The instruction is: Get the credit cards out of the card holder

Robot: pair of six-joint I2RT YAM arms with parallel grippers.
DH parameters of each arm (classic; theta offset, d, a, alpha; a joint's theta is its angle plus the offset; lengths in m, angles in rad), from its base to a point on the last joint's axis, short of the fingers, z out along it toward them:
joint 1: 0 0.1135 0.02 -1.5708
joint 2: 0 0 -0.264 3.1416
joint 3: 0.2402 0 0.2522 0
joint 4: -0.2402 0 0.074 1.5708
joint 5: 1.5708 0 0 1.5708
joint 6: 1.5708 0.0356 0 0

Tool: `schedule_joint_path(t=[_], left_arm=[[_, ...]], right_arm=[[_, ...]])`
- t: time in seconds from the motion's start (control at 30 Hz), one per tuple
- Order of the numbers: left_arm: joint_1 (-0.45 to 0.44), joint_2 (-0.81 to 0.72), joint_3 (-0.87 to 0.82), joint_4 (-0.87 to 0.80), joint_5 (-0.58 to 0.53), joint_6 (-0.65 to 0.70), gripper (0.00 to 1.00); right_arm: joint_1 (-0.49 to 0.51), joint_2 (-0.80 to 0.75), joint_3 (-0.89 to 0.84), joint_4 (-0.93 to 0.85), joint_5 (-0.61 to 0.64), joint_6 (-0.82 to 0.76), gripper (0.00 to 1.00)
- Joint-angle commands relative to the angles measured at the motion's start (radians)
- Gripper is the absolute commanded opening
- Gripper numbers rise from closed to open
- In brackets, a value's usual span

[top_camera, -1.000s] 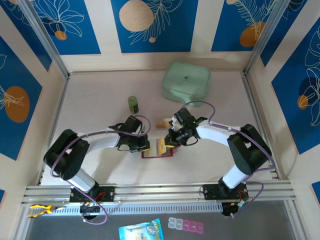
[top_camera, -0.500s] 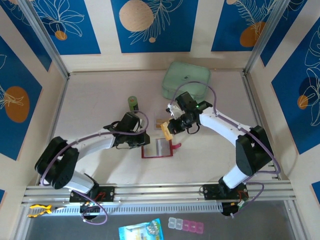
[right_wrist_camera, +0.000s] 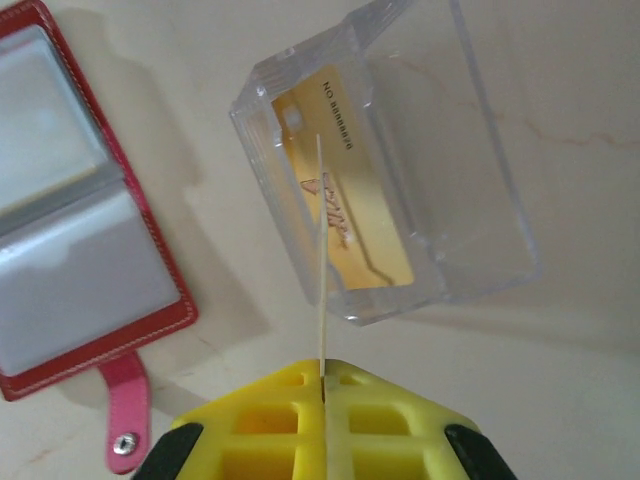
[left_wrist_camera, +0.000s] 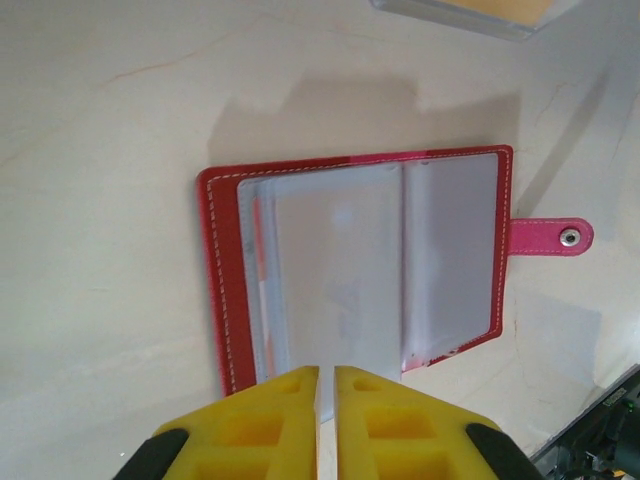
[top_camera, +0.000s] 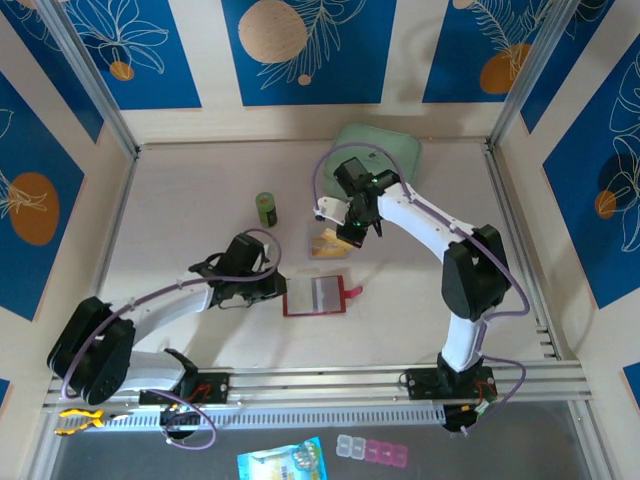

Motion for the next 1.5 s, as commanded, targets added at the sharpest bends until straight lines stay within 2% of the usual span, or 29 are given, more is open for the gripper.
schedule_joint_path(t=[0.0, 0.33, 0.6, 0.77, 1.03, 1.23, 1.47], left_arm=[[0.016, -0.033, -0.025, -0.022, -0.016, -0.007, 0.13], [0.046, -0.073, -0.051, -0.032, -0.01, -0.008, 0.13], [0.061, -0.09, -0.063, -0.039, -0.002, -0.003, 0.14], [0.069, -0.088, -0.07, -0.035, 0.004, -0.005, 0.14], [0.071, -0.059, -0.058, -0.015, 0.022, -0.005, 0.14], [0.071, -0.019, -0.044, 0.005, 0.041, -0.007, 0.14], [0.071, 0.034, -0.029, 0.056, 0.081, -0.017, 0.12]], right_arm=[[0.011, 0.049, 0.081, -0.089, 0.013, -0.152, 0.0], [0.027, 0.174, 0.236, -0.145, -0.027, -0.213, 0.0], [0.033, 0.23, 0.259, -0.158, -0.033, -0.218, 0.0], [0.021, 0.232, 0.257, -0.158, -0.008, -0.202, 0.15], [0.007, 0.173, 0.232, -0.112, 0.026, -0.157, 0.17], [0.006, 0.133, 0.211, -0.055, -0.024, 0.0, 0.17], [0.006, 0.043, 0.116, 0.057, -0.11, 0.384, 0.16]])
